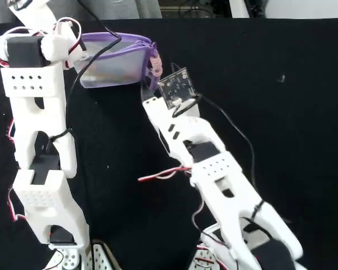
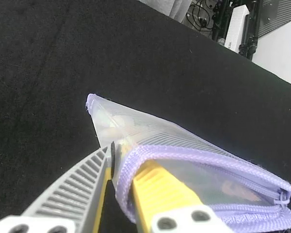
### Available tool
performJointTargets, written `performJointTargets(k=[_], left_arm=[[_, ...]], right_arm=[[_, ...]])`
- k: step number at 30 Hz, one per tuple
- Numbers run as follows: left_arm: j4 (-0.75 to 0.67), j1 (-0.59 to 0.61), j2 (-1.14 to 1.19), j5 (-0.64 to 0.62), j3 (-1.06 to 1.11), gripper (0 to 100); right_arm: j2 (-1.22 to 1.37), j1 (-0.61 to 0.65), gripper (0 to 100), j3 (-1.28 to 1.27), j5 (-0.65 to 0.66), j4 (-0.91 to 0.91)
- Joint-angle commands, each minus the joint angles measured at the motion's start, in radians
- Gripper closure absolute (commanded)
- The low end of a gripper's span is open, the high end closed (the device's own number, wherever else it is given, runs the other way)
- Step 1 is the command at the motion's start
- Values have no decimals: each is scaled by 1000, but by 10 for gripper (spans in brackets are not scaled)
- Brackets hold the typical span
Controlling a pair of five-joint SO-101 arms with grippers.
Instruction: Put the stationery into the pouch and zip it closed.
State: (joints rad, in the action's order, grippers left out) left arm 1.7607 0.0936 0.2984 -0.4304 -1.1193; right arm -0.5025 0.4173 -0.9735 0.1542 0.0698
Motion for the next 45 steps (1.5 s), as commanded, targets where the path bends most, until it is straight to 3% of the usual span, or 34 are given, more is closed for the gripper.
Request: performJointTargets(k=[1, 8, 15, 28, 34, 45], left_arm=[[-2, 7, -86, -15, -19, 971], [0, 5, -86, -14, -18, 971], [0, 4, -86, -14, -18, 971], [0, 4, -86, -14, -16, 971], [2, 4, -86, -14, -16, 971], [2, 4, -86, -14, -16, 971]], right_arm=[[88, 8, 744, 59, 12, 187], [216, -12, 752, 65, 14, 373], [225, -38, 985, 67, 14, 433], [228, -38, 950, 84, 12, 428], [228, -34, 816, 84, 9, 425], [295, -40, 855, 124, 12, 423]])
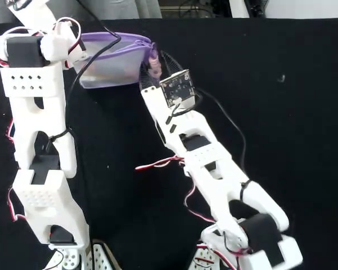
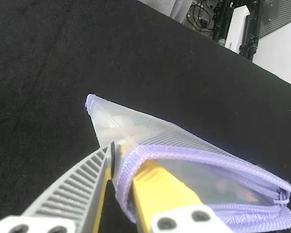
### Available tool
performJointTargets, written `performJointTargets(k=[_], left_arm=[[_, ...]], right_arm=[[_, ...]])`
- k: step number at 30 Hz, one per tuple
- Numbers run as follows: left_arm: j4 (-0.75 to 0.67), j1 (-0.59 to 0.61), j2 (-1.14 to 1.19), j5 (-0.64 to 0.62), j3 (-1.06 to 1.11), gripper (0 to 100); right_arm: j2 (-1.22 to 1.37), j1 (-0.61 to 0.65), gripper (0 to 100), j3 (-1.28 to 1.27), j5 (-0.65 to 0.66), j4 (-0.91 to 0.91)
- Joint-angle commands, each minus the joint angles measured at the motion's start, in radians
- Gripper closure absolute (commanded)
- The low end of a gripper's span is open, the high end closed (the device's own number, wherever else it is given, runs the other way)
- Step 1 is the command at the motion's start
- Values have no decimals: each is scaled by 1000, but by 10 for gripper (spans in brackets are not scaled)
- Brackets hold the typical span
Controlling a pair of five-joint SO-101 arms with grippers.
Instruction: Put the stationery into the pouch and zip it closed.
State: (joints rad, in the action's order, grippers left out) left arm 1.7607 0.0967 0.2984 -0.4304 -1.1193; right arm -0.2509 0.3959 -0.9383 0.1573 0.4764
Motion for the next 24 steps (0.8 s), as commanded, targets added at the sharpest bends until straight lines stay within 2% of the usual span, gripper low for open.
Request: performJointTargets(k=[1, 6, 11, 16, 24], left_arm=[[2, 1, -86, -12, -16, 971], [2, 1, -86, -12, -16, 971], [2, 1, -86, -12, -16, 971], [2, 1, -86, -12, -16, 971], [2, 1, -86, -12, -1, 971]], right_arm=[[68, -28, 870, 101, 9, 17], [107, -55, 964, 131, 9, 20], [31, -68, 927, 82, 9, 21], [-50, -54, 840, 24, 8, 20], [-28, -44, 836, 27, 8, 17]])
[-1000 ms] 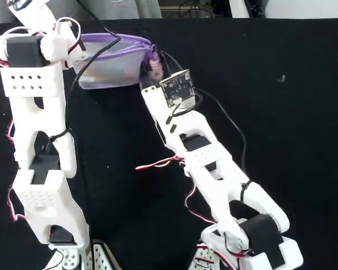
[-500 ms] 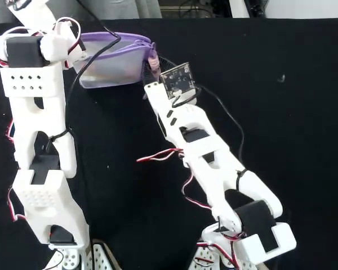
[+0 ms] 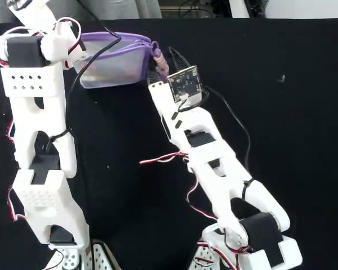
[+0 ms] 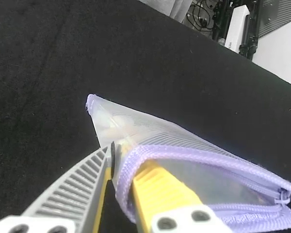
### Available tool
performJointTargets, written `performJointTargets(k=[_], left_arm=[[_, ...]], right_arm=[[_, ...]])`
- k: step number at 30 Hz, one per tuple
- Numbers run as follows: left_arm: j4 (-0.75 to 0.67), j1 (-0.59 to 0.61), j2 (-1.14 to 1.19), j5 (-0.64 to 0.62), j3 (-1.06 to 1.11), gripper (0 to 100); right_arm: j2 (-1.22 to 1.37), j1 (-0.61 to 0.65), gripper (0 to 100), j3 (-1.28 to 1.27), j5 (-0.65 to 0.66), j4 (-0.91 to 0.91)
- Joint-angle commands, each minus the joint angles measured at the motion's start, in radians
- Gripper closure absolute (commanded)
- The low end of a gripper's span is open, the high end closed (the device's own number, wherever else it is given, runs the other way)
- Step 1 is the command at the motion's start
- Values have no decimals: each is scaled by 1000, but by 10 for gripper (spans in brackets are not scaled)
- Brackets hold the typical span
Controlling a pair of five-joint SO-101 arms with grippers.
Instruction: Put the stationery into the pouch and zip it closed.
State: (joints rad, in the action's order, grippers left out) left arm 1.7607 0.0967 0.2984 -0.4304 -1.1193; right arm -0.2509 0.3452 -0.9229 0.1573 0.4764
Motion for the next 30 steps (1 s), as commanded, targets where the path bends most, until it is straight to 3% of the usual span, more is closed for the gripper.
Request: performJointTargets(k=[1, 7, 12, 18, 26, 30], left_arm=[[2, 1, -86, -12, 2, 971], [0, -1, -86, -12, 2, 971], [0, -1, -86, -12, 2, 971], [0, -1, -86, -12, 2, 971], [0, -1, -86, -12, 2, 971], [0, -1, -86, -12, 4, 971]], right_arm=[[-25, 5, 840, 12, 8, 17], [-28, -18, 983, 2, 18, 17], [-19, -20, 963, 4, 49, 17], [-19, -18, 805, 12, 43, -58], [-19, -18, 809, 12, 51, -74], [-4, -18, 874, 39, 51, -94]])
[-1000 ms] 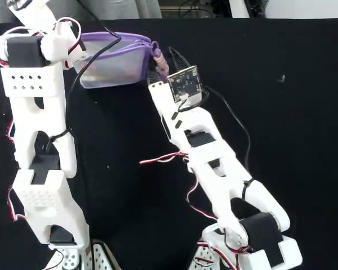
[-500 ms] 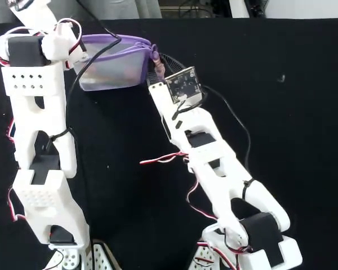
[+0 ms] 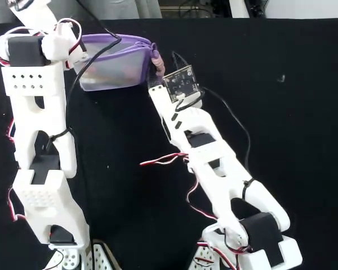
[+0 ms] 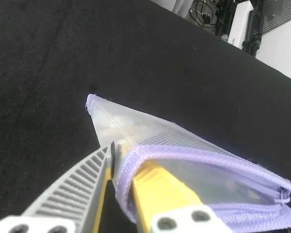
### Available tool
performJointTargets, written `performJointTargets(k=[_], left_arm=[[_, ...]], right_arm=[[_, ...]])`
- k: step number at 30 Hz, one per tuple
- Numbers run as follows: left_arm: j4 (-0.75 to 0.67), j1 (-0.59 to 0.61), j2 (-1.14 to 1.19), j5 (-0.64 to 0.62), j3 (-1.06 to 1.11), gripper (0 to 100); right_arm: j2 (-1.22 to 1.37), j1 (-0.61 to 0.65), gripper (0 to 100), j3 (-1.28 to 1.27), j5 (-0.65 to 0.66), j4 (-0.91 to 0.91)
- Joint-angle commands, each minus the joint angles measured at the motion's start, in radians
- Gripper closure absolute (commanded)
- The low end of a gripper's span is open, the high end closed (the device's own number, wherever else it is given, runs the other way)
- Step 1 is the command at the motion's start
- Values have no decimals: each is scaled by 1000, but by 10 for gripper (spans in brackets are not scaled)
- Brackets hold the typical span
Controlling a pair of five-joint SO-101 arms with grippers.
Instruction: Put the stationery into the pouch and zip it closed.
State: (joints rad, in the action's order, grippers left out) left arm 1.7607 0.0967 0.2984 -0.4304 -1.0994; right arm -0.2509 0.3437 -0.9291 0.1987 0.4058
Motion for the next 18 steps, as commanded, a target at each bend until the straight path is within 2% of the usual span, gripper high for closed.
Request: performJointTargets(k=[1, 6, 18], left_arm=[[0, -1, -86, -12, -16, 971], [0, -1, -86, -12, -16, 971], [0, -1, -86, -12, -16, 971]], right_arm=[[13, -17, 881, 65, 9, -38], [96, -23, 884, 139, 11, -74], [51, -21, 881, 111, 11, -40]])
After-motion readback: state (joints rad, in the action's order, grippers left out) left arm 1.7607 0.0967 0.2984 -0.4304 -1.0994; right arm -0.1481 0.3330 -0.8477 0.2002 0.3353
